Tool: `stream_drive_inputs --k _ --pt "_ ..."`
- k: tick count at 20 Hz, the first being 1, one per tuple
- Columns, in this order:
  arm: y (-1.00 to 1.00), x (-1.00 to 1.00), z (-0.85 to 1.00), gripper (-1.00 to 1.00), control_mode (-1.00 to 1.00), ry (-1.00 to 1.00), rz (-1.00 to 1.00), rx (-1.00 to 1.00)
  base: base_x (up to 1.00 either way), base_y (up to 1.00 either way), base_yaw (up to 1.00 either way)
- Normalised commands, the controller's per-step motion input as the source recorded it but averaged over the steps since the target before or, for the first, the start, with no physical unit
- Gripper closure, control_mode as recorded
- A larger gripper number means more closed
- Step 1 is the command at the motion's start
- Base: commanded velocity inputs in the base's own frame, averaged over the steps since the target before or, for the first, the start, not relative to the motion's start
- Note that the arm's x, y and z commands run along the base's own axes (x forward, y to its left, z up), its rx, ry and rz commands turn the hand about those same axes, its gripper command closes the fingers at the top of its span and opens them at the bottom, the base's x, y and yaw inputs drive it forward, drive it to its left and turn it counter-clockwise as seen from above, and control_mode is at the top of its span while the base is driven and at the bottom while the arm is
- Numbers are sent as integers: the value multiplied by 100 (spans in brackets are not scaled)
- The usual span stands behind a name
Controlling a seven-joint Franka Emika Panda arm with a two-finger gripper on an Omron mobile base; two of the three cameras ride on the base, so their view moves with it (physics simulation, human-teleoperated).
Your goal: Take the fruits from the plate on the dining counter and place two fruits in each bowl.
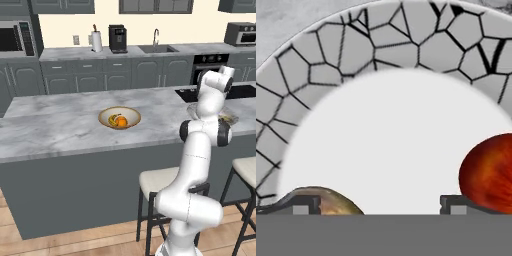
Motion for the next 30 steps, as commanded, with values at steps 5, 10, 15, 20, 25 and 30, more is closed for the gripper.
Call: stream_drive_inputs --k 5,10,15,20,25,30 --pt "15 -56 -4 -100 -100 -3 0 -3 0 0 0" --pt "69 -100 -14 -100 -100 -21 5 -15 0 0 0" --pt "92 -100 -51 -100 -100 -59 13 -24 0 0 0" --pt "74 -90 -68 -100 -100 -84 13 -29 0 0 0" --pt "6 -50 -26 -100 -100 -52 5 -36 0 0 0" --pt "6 -2 9 -100 -100 13 0 -22 0 0 0"
